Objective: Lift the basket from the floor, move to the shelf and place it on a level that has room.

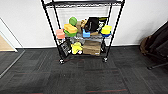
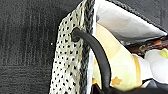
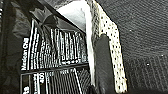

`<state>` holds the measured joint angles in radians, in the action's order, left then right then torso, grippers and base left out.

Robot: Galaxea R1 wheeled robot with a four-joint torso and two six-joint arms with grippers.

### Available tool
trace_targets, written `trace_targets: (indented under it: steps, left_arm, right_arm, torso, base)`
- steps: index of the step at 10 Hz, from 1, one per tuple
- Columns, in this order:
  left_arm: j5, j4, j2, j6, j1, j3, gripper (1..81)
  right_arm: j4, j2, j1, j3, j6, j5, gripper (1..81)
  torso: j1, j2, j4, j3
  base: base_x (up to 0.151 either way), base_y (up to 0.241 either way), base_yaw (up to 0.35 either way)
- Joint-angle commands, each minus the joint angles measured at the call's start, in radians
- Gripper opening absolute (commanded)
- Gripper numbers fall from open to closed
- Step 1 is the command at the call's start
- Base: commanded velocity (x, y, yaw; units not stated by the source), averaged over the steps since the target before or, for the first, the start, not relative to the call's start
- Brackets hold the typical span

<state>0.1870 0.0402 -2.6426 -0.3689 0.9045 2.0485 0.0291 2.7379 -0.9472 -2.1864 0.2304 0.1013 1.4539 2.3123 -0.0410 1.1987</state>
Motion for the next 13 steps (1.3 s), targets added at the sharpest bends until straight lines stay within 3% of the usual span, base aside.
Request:
trace_targets:
  steps: [1, 3, 7, 8, 13]
  left_arm:
    - [0.04, -0.049, 0.047, -0.016, -0.089, -0.096, 1.0]
    - [0.032, -0.04, 0.096, -0.011, -0.089, -0.175, 1.0]
    - [0.034, -0.037, 0.136, -0.002, -0.097, -0.241, 1.0]
    - [0.031, -0.037, 0.137, -0.002, -0.1, -0.249, 1.0]
    - [0.028, -0.037, 0.139, -0.002, -0.1, -0.264, 1.0]
  right_arm:
    - [0.025, -0.048, 0.084, 0.157, 0.026, 0.032, 1.0]
    - [0.025, -0.102, 0.089, 0.252, 0.035, 0.026, 1.0]
    - [0.02, -0.149, 0.089, 0.335, 0.055, 0.021, 1.0]
    - [0.021, -0.149, 0.09, 0.33, 0.055, 0.021, 1.0]
    - [0.021, -0.162, 0.103, 0.335, 0.056, 0.021, 1.0]
  torso:
    - [-0.064, -0.1, 0.0, 0.0]
    - [-0.071, -0.111, 0.0, 0.0]
    - [-0.15, -0.24, 0.0, 0.0]
    - [-0.171, -0.273, 0.0, -0.05]
    - [-0.264, -0.422, 0.0, -0.192]
  base:
    - [0.0, 0.0, 0.0]
    - [0.0, 0.0, 0.0]
    - [0.0, 0.0, 0.0]
    - [0.0, 0.0, 0.0]
    - [0.0, 0.0, 0.0]
